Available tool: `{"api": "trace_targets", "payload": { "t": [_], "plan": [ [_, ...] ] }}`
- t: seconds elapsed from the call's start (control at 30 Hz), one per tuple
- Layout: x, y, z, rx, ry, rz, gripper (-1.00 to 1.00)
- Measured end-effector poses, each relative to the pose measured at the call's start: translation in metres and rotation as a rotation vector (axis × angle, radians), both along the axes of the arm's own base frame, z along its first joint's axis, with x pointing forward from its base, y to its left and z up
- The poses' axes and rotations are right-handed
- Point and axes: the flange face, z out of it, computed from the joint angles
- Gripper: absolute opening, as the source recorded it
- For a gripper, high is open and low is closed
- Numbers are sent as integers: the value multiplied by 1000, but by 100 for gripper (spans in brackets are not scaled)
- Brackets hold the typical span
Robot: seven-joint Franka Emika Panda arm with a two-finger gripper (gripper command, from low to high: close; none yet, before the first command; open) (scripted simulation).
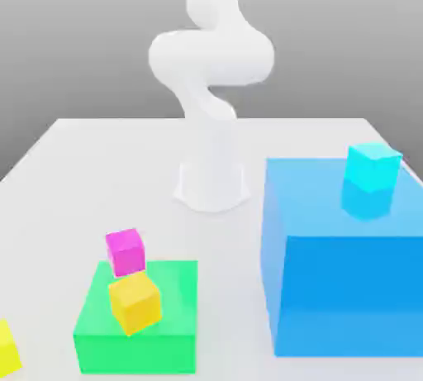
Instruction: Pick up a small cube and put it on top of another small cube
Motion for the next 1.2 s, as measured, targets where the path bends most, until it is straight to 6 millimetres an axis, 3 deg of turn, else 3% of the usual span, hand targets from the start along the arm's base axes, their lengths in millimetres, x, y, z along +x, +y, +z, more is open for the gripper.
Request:
{"api": "trace_targets", "payload": {
  "t": [0.27, 0.53, 0.67, 0.8, 1.03, 1.17, 1.2],
  "plan": [
    [85, -70, -105, -68, 187, 145, 0],
    [129, -143, -229, -126, 358, 280, 0],
    [132, -187, -295, -152, 443, 335, 0],
    [129, -219, -360, -183, 528, 415, 0],
    [95, -281, -469, -231, 685, 549, 0],
    [88, -290, -531, -239, 709, 571, 0],
    [88, -290, -543, -238, 709, 571, -100]
  ]
}}
